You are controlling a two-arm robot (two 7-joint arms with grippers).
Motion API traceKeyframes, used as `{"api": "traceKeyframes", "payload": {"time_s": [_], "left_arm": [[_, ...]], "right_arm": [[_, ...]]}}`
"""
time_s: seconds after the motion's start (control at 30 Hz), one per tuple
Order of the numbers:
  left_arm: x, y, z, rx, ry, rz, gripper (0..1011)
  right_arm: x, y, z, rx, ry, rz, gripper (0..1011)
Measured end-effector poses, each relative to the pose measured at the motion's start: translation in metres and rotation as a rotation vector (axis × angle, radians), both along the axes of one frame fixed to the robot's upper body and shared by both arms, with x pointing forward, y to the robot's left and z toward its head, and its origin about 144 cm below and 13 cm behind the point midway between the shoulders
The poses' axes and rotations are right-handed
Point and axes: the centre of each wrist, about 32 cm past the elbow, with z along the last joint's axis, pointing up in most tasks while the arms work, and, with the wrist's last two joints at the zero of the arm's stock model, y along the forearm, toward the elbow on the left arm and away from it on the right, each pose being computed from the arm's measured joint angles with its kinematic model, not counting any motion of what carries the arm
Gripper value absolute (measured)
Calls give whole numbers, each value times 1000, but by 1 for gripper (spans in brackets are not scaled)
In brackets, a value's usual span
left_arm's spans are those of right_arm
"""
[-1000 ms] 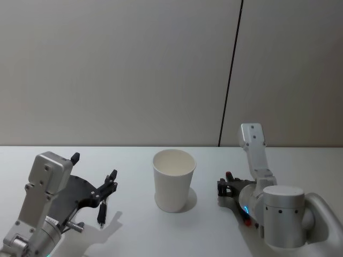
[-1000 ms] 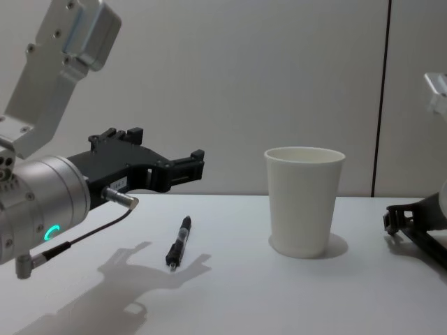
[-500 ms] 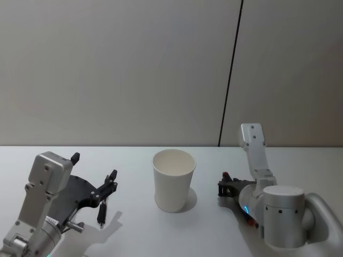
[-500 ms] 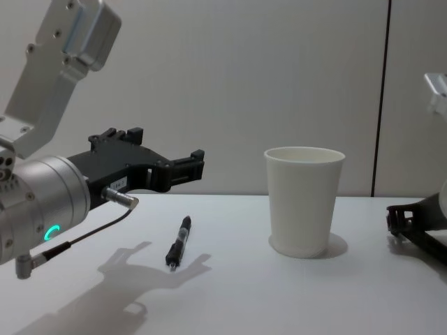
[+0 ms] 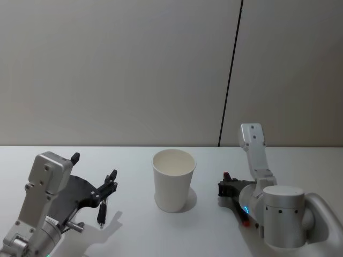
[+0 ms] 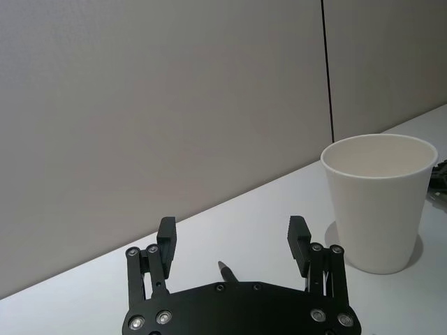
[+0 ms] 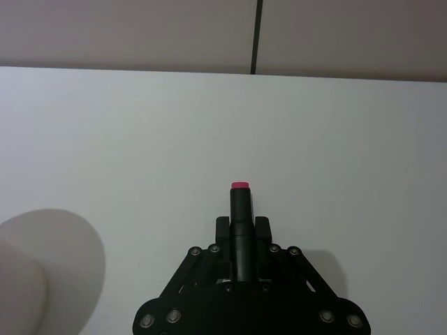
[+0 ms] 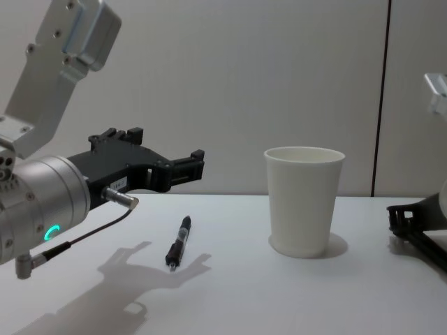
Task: Place the pen into the pen holder.
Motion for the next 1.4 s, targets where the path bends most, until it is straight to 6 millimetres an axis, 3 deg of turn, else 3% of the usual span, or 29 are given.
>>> {"api": "traceKeyframes", "payload": {"time_s": [1.4], "left_arm": [[0,0,0,0,0,0,1004]], "right_arm": [[0,2,-1,3,-22,3,207]]}}
